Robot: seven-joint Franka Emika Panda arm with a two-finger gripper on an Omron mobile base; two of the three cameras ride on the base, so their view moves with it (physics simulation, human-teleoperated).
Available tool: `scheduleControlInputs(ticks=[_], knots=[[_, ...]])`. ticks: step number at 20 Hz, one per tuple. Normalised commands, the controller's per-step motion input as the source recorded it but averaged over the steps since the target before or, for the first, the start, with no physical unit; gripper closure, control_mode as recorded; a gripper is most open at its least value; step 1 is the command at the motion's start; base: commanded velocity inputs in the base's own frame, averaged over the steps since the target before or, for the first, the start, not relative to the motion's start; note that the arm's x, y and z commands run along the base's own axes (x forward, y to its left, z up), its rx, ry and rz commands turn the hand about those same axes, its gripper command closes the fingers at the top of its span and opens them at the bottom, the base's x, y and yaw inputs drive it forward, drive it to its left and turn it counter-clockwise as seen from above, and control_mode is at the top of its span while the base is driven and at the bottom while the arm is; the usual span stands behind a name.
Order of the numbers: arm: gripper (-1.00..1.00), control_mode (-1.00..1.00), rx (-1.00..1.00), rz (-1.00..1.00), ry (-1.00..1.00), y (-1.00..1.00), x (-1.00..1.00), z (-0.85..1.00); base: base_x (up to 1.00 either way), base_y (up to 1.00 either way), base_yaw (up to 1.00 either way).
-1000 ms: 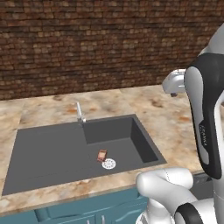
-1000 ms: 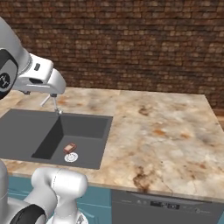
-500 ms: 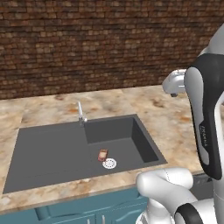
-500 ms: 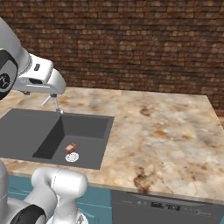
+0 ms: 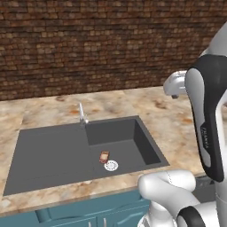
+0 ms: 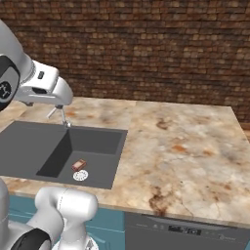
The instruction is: Pick up the dish brush and bar soap from the sink, and place them back in the cabinet, and close the cabinet door.
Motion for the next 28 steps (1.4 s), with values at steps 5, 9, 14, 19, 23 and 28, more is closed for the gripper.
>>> scheduleControlInputs(ticks=[5,9,14,19,23,28], knots=[[-1.00,-1.00,0.00,0.00,0.00,0.14,0.11,-0.49,0.00,0.00,0.00],[-1.00,-1.00,0.00,0.00,0.00,0.19,0.12,-0.56,0.00,0.00,0.00],[-1.00,-1.00,0.00,0.00,0.00,0.17,0.19,-0.53,0.00,0.00,0.00],[-1.00,-1.00,0.05,0.00,0.02,0.10,0.30,-0.29,0.00,0.00,0.00],[-1.00,-1.00,0.06,0.00,0.05,0.09,0.27,-0.26,0.00,0.00,0.00],[-1.00,-1.00,0.06,0.00,0.09,0.14,0.26,-0.16,0.00,0.00,0.00]])
